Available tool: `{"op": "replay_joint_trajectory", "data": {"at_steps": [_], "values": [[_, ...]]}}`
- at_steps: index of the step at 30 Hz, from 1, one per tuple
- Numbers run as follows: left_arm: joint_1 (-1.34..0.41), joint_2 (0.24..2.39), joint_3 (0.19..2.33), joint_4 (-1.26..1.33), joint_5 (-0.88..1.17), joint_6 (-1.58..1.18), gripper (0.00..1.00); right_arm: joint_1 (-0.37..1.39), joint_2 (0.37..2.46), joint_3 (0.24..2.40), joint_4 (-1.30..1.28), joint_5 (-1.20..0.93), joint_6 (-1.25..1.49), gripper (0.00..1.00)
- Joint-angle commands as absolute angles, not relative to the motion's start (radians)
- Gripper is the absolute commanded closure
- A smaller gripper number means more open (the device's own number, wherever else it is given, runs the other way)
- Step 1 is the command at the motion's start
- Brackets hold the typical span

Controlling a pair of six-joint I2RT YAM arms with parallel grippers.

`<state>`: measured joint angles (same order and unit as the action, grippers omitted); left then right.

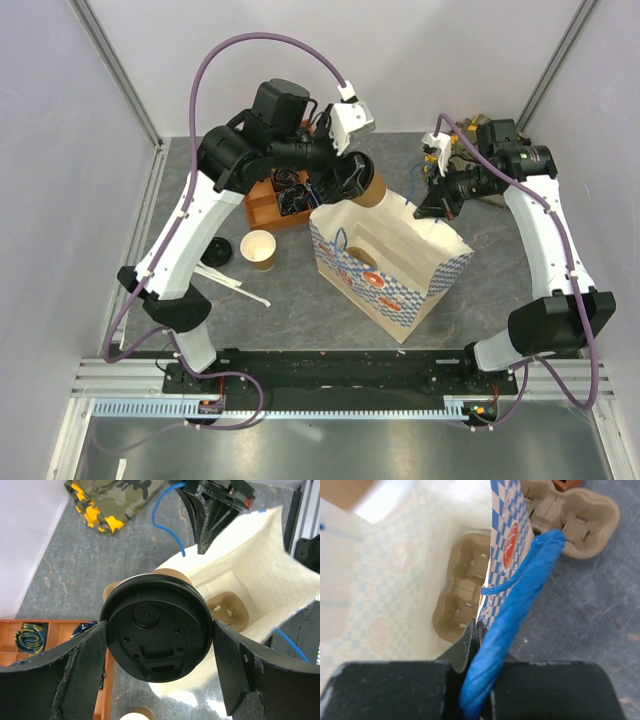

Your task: Pack the takeout coffee

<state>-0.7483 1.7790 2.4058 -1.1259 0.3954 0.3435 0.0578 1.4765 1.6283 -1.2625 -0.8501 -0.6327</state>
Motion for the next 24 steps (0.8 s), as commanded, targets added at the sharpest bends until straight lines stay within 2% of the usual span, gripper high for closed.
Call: {"op": "replay_joint_trajectory", "data": {"at_steps": [1, 12, 20, 24], "values": [[-0.758, 1.718, 2.327, -1.14, 0.419, 0.414, 0.43, 0.084, 1.531, 1.738, -1.296, -0.882, -0.768, 1.0], [-0.762, 1.664, 2.134, -1.082, 0.436, 0.498, 0.45, 0.19, 1.545, 1.83, -1.27, -0.763, -0.802, 1.0], [-0.782, 1.631, 1.991, -0.983, 0.391, 0.574, 0.45, 0.261, 1.476, 1.79, -1.103, -0.618, -0.562, 1.0], [-0.793, 1.582, 1.886, -0.89, 0.373, 0.619, 0.46, 0.285, 1.427, 1.741, -1.036, -0.612, -0.497, 1.0]]}}
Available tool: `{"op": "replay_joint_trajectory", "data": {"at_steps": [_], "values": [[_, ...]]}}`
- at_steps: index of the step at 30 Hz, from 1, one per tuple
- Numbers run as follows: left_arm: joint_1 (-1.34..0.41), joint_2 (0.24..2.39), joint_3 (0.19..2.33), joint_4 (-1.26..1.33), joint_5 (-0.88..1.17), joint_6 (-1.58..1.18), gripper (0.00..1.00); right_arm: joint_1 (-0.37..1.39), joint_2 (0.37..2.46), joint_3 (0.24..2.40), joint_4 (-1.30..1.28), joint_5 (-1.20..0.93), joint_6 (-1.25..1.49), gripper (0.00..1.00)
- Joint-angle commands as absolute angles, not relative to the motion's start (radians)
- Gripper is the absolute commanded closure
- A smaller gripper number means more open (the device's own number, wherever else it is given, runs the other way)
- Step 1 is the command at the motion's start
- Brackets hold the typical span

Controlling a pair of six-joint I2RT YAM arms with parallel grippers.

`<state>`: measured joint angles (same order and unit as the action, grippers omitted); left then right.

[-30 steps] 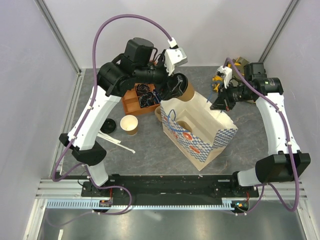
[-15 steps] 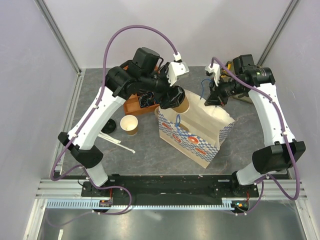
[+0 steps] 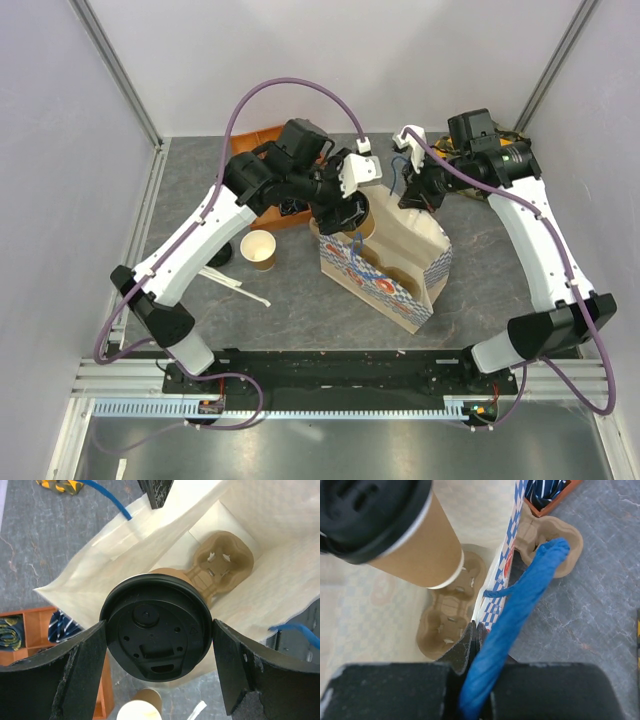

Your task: Pack the takeout coffee

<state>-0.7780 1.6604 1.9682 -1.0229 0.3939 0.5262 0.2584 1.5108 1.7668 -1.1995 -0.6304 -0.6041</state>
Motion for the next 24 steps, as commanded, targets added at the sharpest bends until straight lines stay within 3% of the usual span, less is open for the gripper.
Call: {"op": "replay_joint_trajectory", "data": {"at_steps": [1, 15, 24], "values": [[-0.796, 1.569, 1.831, -0.865, 0.368, 0.632, 0.46, 0.293, 1.417, 1.715, -1.031, -0.6, -0.497, 1.0], [-0.822, 1.516, 1.721, -0.724, 0.308, 0.676, 0.49, 0.433, 1.282, 1.563, -0.828, -0.399, -0.494, 1.0], [-0.831, 1.456, 1.572, -0.566, 0.293, 0.713, 0.51, 0.439, 1.266, 1.572, -0.781, -0.445, -0.466, 1.0]]}}
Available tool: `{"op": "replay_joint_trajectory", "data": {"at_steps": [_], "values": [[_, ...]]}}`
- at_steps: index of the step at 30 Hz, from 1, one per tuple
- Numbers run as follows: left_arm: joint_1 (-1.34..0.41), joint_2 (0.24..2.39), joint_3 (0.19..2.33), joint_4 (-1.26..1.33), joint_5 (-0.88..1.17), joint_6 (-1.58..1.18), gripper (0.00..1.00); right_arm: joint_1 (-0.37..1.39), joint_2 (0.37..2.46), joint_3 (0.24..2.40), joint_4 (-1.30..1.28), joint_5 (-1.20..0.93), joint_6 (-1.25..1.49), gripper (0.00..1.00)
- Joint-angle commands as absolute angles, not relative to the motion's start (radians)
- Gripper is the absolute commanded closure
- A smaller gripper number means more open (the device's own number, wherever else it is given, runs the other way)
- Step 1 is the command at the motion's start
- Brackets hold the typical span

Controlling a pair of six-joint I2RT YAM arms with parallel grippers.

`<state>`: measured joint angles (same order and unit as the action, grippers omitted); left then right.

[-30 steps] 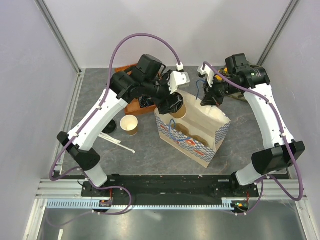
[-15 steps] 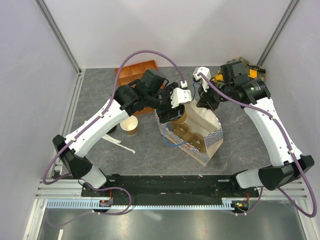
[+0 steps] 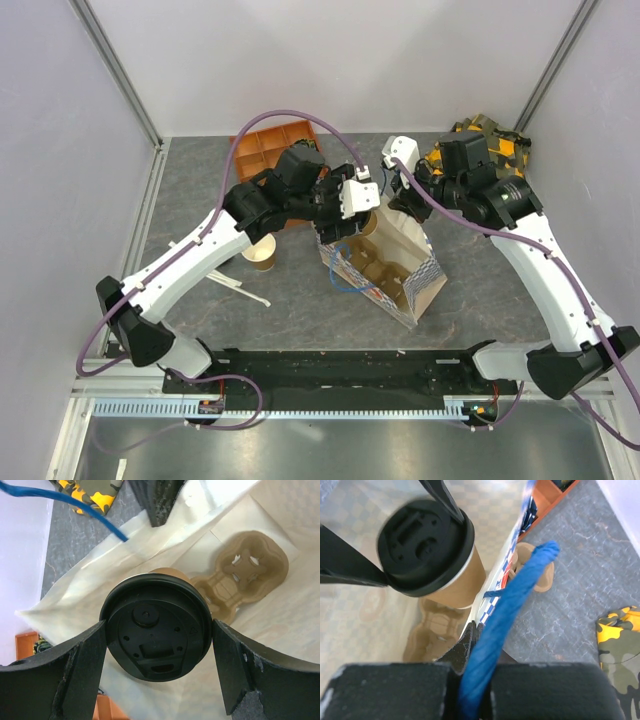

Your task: Pack the takeout coffee

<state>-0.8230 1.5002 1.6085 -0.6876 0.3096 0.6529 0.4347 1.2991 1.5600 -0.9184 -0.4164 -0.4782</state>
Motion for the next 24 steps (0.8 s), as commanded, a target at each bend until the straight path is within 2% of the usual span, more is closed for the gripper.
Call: {"op": "replay_joint_trajectory", "data": {"at_steps": [1, 12, 24], "values": [[-0.831, 1.451, 1.551, -0.554, 0.293, 0.721, 0.51, 0.437, 1.264, 1.572, -0.781, -0.465, -0.465, 1.0], [-0.834, 1.428, 1.494, -0.497, 0.296, 0.753, 0.53, 0.483, 1.259, 1.542, -0.758, -0.407, -0.502, 1.0], [-0.834, 1.356, 1.322, -0.437, 0.321, 0.802, 0.55, 0.526, 1.21, 1.482, -0.706, -0.422, -0.543, 1.0]]}}
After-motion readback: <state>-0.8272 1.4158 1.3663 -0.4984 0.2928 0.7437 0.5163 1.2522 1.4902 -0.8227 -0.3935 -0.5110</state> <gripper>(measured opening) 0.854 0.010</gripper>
